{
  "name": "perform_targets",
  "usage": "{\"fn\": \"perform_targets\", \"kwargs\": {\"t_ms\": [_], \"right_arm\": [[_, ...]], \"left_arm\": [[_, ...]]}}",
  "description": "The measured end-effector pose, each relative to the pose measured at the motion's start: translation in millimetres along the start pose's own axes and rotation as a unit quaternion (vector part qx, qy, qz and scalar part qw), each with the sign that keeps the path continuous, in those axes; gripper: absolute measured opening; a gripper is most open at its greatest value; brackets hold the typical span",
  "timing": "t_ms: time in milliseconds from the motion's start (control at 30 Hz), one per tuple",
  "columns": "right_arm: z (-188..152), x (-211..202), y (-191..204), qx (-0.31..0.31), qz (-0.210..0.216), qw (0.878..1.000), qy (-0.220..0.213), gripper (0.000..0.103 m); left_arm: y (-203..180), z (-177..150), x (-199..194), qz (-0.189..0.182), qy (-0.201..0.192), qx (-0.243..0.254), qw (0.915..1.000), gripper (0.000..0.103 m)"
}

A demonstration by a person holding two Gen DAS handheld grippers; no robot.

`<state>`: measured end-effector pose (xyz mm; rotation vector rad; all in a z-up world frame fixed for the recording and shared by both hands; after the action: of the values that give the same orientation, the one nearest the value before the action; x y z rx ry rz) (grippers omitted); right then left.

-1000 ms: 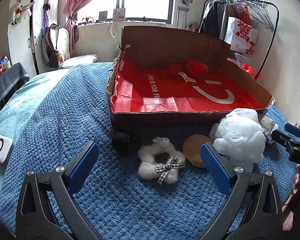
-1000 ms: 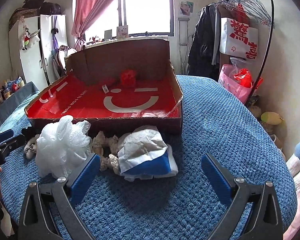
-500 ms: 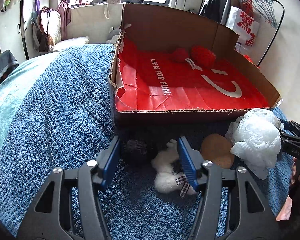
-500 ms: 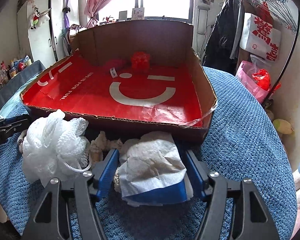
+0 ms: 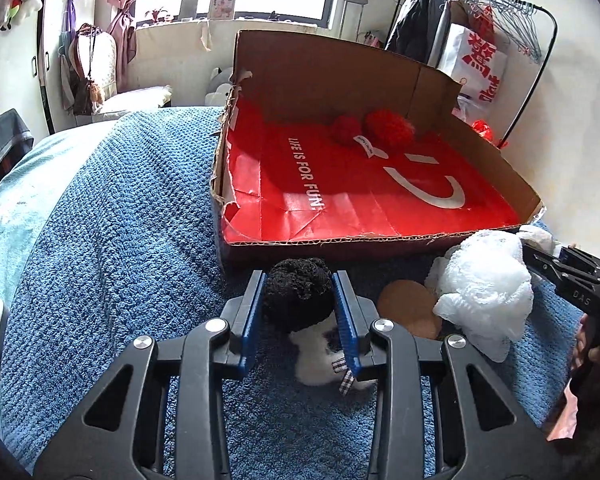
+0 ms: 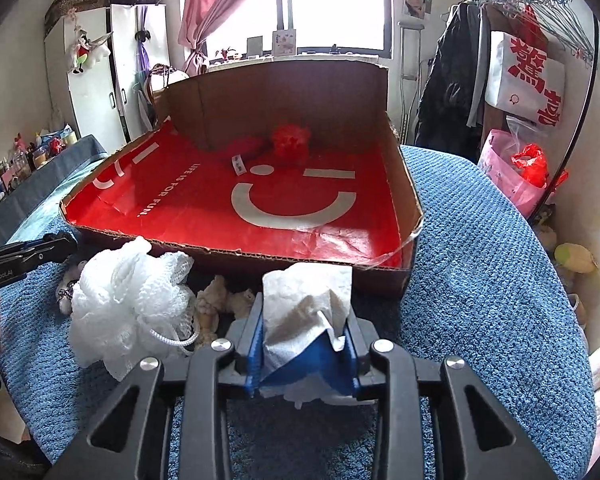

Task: Organize soft objects
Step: 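Carry the black pompom with the left tool into the box while the right tool carries the tissue item in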

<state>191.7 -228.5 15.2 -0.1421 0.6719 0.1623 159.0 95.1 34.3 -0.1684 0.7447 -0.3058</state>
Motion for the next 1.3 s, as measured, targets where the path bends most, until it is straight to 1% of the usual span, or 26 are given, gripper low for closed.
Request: {"fn": "perform_targets", "kwargs": {"t_ms": [67, 100, 200, 233, 433, 533, 567, 633, 700, 733, 833, 900, 933, 967, 1000, 1033, 1067, 1100, 1133, 1167, 1233, 1300], "right_arm": [[-0.5, -1.9, 0.8, -0.002, 0.005, 1.000, -0.001, 0.042], [-1.1, -2.5, 1.1, -0.003, 0.005, 1.000, -0.002, 0.042], [-3.6, -1.9, 1.9, -0.009, -0.003, 1.000, 0.000, 0.050], [-4.3, -1.4, 1.5, -0.009, -0.004, 1.000, 0.000, 0.055], [-4.1, -0.1, -3.4, -0.003, -0.009, 1.000, -0.002, 0.057], [-4.0, 0.5, -4.0, -0.003, -0.008, 1.000, -0.003, 0.068], [-4.1, 0.6, -3.8, -0.002, -0.007, 1.000, -0.003, 0.069], [-4.8, 0.6, -3.8, -0.002, -0.006, 1.000, -0.004, 0.069], [-5.3, 0.5, -4.5, 0.001, -0.002, 1.000, -0.005, 0.069], [-5.4, 0.5, -5.0, 0.002, 0.001, 1.000, -0.005, 0.069], [-5.1, 0.1, -7.5, 0.012, 0.011, 1.000, -0.007, 0.069], [-4.8, -0.3, -10.7, 0.024, 0.021, 0.999, -0.007, 0.068], [-4.5, -0.7, -12.3, 0.029, 0.026, 0.999, -0.008, 0.065], [-4.4, -0.3, -12.7, 0.032, 0.032, 0.999, -0.006, 0.058], [-5.0, 0.8, -12.5, 0.033, 0.036, 0.999, -0.002, 0.054], [-5.4, 1.3, -12.5, 0.033, 0.038, 0.999, -0.001, 0.047], [-5.9, 1.1, -12.0, 0.033, 0.041, 0.999, -0.001, 0.044], [-6.1, -0.3, -11.1, 0.031, 0.044, 0.999, -0.005, 0.039], [-5.2, -3.2, -11.0, 0.032, 0.041, 0.999, -0.014, 0.034], [-3.8, -6.9, -10.6, 0.031, 0.037, 0.999, -0.024, 0.034], [-1.2, -10.7, -9.9, 0.029, 0.038, 0.998, -0.029, 0.034], [1.5, -15.2, -11.0, 0.033, 0.040, 0.998, -0.039, 0.031]], "left_arm": [[-3.7, -0.3, -0.4, -0.004, 0.001, 0.004, 1.0000, 0.032], [-5.4, -1.6, 0.5, -0.007, 0.003, 0.006, 1.0000, 0.032], [-7.3, -6.7, 4.7, -0.009, 0.012, 0.009, 0.9998, 0.032], [-7.7, -9.5, 6.7, -0.009, 0.016, 0.010, 0.9998, 0.032], [-7.3, -13.5, 9.2, -0.008, 0.019, 0.008, 0.9997, 0.032], [-6.8, -14.5, 9.0, -0.006, 0.019, 0.010, 0.9998, 0.032], [-5.7, -15.2, 8.9, -0.006, 0.019, 0.009, 0.9998, 0.032], [-2.5, -16.8, 9.7, -0.003, 0.021, 0.006, 0.9998, 0.036], [2.4, -18.9, 9.2, 0.004, 0.021, -0.001, 0.9998, 0.060], [4.3, -19.4, 8.5, 0.008, 0.019, -0.004, 0.9998, 0.063], [7.8, -20.5, 9.9, 0.010, 0.022, -0.009, 0.9997, 0.063], [8.7, -20.7, 10.9, 0.011, 0.022, -0.008, 0.9997, 0.063], [8.3, -20.6, 11.2, 0.010, 0.022, -0.008, 0.9997, 0.063], [8.2, -20.1, 11.2, 0.008, 0.021, -0.007, 0.9997, 0.063], [7.5, -19.6, 11.2, 0.005, 0.019, -0.006, 0.9998, 0.059], [5.9, -18.8, 11.5, 0.001, 0.019, -0.003, 0.9998, 0.053], [4.3, -18.2, 12.1, -0.005, 0.021, -0.001, 0.9998, 0.033], [2.8, -17.6, 12.8, -0.013, 0.022, -0.001, 0.9997, 0.030], [2.2, -16.8, 12.6, -0.014, 0.021, -0.002, 0.9997, 0.030], [1.2, -15.8, 12.0, -0.013, 0.019, -0.001, 0.9997, 0.030], [-1.2, -13.7, 9.7, -0.015, 0.014, 0.003, 0.9998, 0.030], [-3.8, -10.9, 6.9, -0.017, 0.010, 0.007, 0.9998, 0.030]]}}
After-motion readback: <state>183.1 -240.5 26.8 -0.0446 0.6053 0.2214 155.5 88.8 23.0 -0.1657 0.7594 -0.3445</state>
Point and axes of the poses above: each gripper's, at about its wrist camera, not at the fingertips, and x roughly the way its jaws point, y to its left, z to its top, the point moved 5 cm from there along x, roughly the way its jaws point, and after that the axes turned 10 degrees about -z, right-handed, at the moved point
